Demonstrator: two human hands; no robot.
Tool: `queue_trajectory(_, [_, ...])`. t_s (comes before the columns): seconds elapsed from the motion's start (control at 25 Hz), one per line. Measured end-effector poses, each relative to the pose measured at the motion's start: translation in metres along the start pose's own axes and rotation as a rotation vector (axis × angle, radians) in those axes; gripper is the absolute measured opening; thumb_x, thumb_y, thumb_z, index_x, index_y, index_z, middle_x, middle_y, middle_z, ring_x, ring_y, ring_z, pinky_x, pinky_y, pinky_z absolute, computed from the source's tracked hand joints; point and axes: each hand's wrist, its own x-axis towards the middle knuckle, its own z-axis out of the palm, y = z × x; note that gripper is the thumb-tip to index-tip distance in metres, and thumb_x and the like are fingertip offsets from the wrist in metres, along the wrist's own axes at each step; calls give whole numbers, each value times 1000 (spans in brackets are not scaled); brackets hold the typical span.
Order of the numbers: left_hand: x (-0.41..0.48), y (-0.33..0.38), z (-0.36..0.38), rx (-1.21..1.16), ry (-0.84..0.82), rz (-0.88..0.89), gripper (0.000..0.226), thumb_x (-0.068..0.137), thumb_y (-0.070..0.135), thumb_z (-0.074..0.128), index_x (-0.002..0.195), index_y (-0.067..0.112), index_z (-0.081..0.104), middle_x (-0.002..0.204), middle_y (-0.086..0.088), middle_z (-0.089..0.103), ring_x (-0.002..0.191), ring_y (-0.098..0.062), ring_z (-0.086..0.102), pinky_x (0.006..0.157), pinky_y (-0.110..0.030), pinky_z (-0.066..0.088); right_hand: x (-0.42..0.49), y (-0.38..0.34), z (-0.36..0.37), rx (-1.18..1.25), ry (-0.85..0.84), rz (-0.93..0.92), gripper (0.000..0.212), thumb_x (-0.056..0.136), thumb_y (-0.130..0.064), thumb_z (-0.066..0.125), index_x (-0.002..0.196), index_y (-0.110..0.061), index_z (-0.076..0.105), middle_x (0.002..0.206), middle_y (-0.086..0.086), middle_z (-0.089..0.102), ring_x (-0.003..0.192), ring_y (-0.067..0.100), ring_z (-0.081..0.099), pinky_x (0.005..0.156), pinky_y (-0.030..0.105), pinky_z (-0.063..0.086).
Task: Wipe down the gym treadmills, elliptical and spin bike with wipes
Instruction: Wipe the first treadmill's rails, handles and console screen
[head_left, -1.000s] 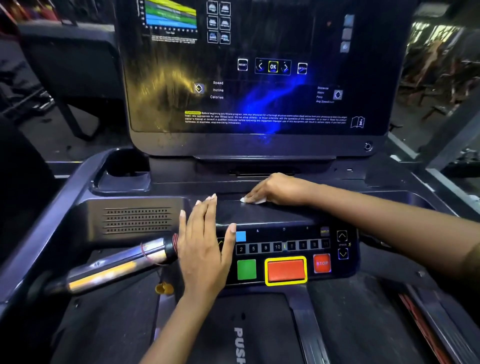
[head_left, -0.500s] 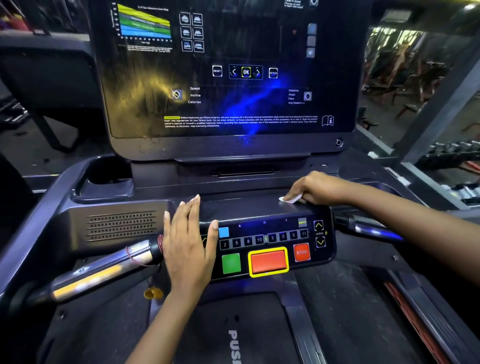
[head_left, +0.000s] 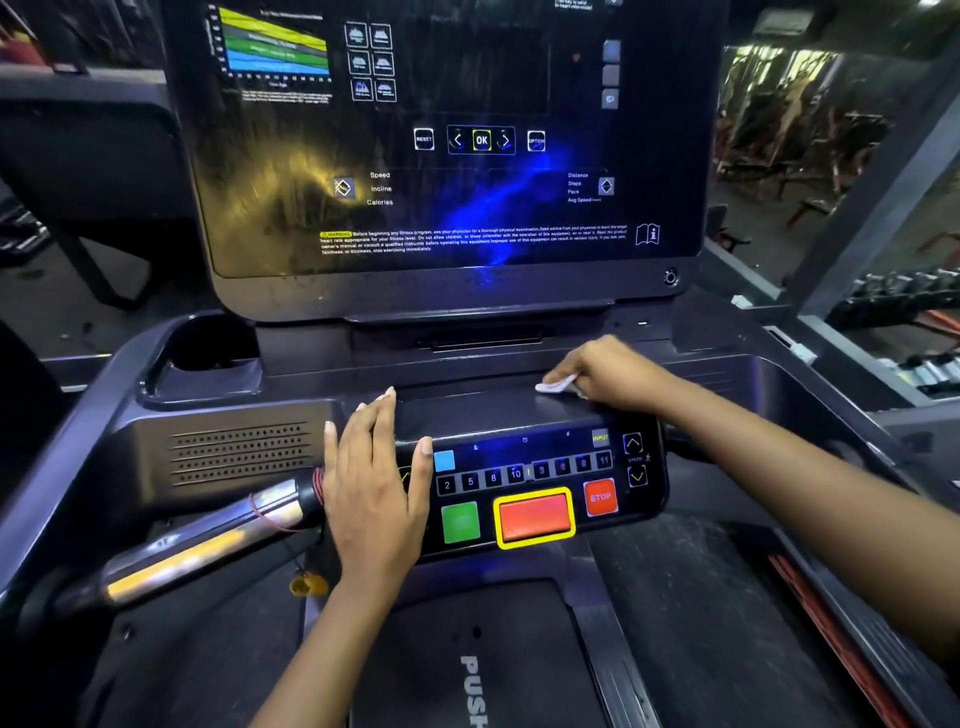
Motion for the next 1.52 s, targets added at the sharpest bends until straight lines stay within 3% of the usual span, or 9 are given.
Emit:
queue_trajectory(0.12, [1,1,0,-4,-3,-1,62,100,50,18,140,9,42,129,-11,54,124,-22,45,118,-32,8,23,-23,14,-61,-134,58,43,86,1,46,115,-22,67,118,5,65,113,25,57,87,24,42])
queue_trajectory(0.28, [1,0,0,-1,-4,0,62,100,49,18,140,9,42,129,-11,54,125,-22,44,118,-34,9,0,-76,15,-12,-92,-236,40,88,-2,48,116,-24,66,119,-2,65,114,21,57,94,28,43])
queue_trajectory(0.44, [1,1,1,8,-1,-3,62,101,50,17,140,8,42,129,-11,54,124,-25,47,117,-34,10,19,-87,17,211,-85,-241,24,87,-9,60,109,-12,70,111,5,68,109,12,61,91,13,41])
queue_trajectory(0.68, [1,1,1,10,0,-4,63,101,50,17,140,7,43,130,-13,54,125,-25,46,118,-35,11,87,-105,66,51,-87,-203,20,85,-13,60,96,-19,75,100,6,72,101,27,63,86,34,50])
queue_trajectory(0.88, [1,1,1,11,7,-6,64,101,49,17,139,6,44,131,-13,54,125,-24,45,118,-35,11,79,-111,57,-61,-112,-353,34,84,-5,51,108,-19,71,108,4,69,105,27,60,77,25,41])
queue_trajectory(1.0, [1,1,1,6,13,-1,64,101,50,16,139,7,44,131,-12,54,126,-23,44,117,-35,12,45,-102,42,146,-108,-477,43,78,8,50,109,-13,71,109,4,69,105,20,62,90,30,47])
queue_trajectory(1.2, [0,0,1,0,14,6,63,101,49,17,139,7,44,132,-11,53,125,-23,45,118,-36,13,2,-80,10,312,-158,-604,50,73,15,47,109,-11,70,109,2,69,101,2,60,91,13,43])
queue_trajectory(1.4, [0,0,2,-4,20,8,62,101,48,18,138,8,46,131,-9,54,125,-22,46,118,-36,13,18,-16,-6,100,-40,-178,35,80,2,56,103,-19,73,105,2,71,102,15,64,88,25,47])
queue_trajectory(1.52, [0,0,2,-7,29,6,63,101,49,17,138,7,46,130,-9,54,124,-21,46,118,-38,15,28,-21,11,-127,-147,-16,41,85,-1,47,115,-21,67,121,3,64,117,23,54,91,26,40])
